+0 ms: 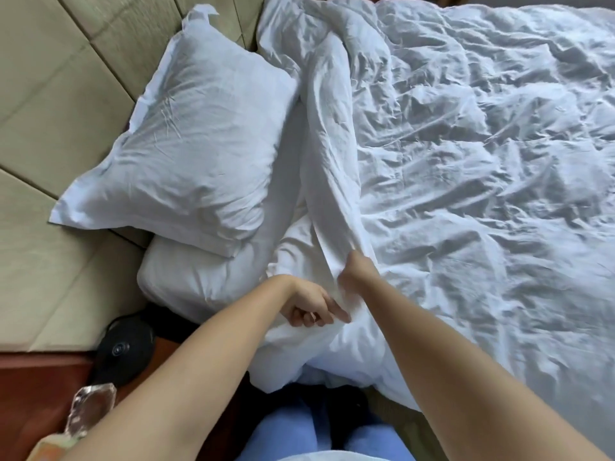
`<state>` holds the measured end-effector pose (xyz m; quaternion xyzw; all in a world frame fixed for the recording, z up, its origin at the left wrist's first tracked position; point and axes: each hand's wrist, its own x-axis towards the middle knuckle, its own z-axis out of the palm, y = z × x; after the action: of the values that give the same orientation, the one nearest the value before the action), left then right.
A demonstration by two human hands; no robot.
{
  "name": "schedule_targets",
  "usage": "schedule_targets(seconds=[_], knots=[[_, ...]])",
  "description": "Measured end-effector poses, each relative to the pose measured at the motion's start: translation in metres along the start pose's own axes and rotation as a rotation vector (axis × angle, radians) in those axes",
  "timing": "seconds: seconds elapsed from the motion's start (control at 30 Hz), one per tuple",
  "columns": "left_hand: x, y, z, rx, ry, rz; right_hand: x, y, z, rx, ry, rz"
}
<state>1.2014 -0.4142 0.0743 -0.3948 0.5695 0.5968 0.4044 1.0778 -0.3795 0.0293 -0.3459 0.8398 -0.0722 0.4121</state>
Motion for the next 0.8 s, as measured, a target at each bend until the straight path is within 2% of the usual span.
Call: schedule_targets(seconds=[0.17, 0.33, 0.43, 0.53, 0.6, 0.7, 0.73, 0.77, 0.8], knots=[[0.002, -0.017, -0.010, -0.028, 0.111, 0.003, -0.002, 0.006, 0.008, 0.211, 0.094, 0.088], [0.004, -0.013, -0.007, -0.049, 0.135, -0.006, -0.002, 0.003, 0.013, -0.014, 0.021, 0.076], [0.012, -0.022, -0.012, 0.047, 0.302, -0.066, -0.001, 0.012, 0.024, -0.190, 0.093, 0.040], [0.022, -0.039, -0.020, 0.157, 0.551, -0.047, -0.001, 0.012, 0.029, -0.110, 0.147, 0.062], [0.025, -0.049, -0.024, 0.290, 0.608, -0.086, -0.003, 0.004, 0.024, 0.071, 0.122, 0.154], [0.031, -0.053, -0.023, 0.509, 0.497, -0.158, -0.008, -0.032, 0.001, 0.537, 0.027, 0.294], [0.032, -0.053, -0.021, 0.516, 0.436, -0.167, -0.010, -0.045, -0.009, 0.755, 0.010, 0.372], [0.029, -0.051, -0.019, 0.496, 0.364, -0.189, -0.015, -0.055, -0.023, 1.099, -0.030, 0.397], [0.026, -0.048, -0.018, 0.478, 0.306, -0.204, -0.017, -0.062, -0.035, 1.344, -0.050, 0.316]])
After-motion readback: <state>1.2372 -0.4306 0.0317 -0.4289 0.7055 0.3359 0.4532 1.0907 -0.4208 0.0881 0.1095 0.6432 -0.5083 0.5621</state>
